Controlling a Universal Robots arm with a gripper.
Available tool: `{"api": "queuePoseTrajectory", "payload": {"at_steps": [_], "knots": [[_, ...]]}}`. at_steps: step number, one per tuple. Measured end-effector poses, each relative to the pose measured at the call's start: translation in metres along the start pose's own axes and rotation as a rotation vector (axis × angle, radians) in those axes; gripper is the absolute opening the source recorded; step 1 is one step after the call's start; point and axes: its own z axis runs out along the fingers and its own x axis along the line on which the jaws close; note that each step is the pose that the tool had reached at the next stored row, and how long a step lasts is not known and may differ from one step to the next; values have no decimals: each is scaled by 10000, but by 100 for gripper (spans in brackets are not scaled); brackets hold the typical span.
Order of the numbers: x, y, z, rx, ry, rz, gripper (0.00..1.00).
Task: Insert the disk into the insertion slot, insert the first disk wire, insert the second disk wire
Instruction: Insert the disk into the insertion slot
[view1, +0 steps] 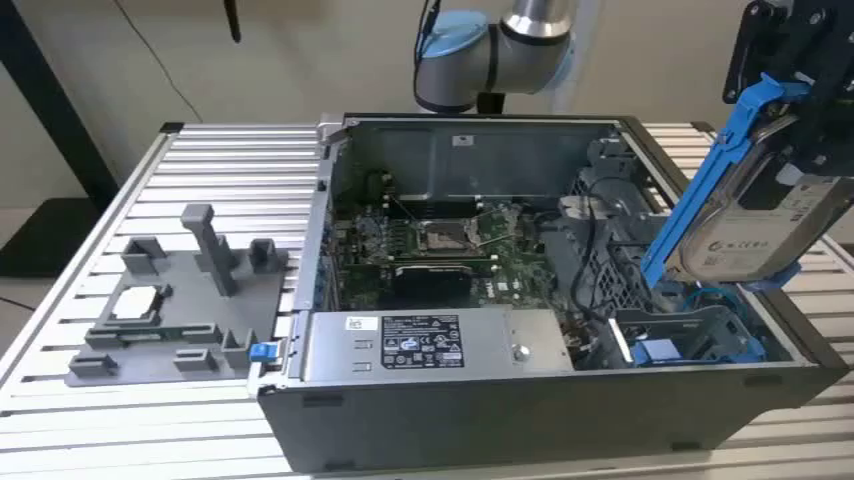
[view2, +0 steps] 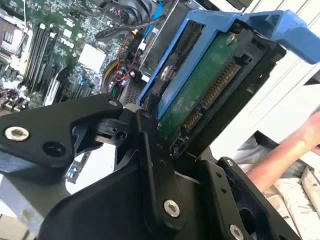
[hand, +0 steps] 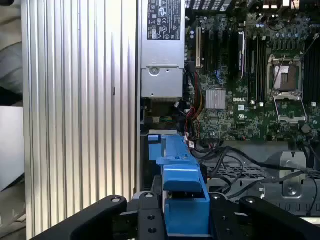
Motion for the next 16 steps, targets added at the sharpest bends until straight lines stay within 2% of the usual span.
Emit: {"api": "queuePoseTrajectory", "payload": {"at_steps": [8,16], "knots": [[0,-1,11,0,0,0,0],[-1,-3,82,0,-1,0,0]]}}
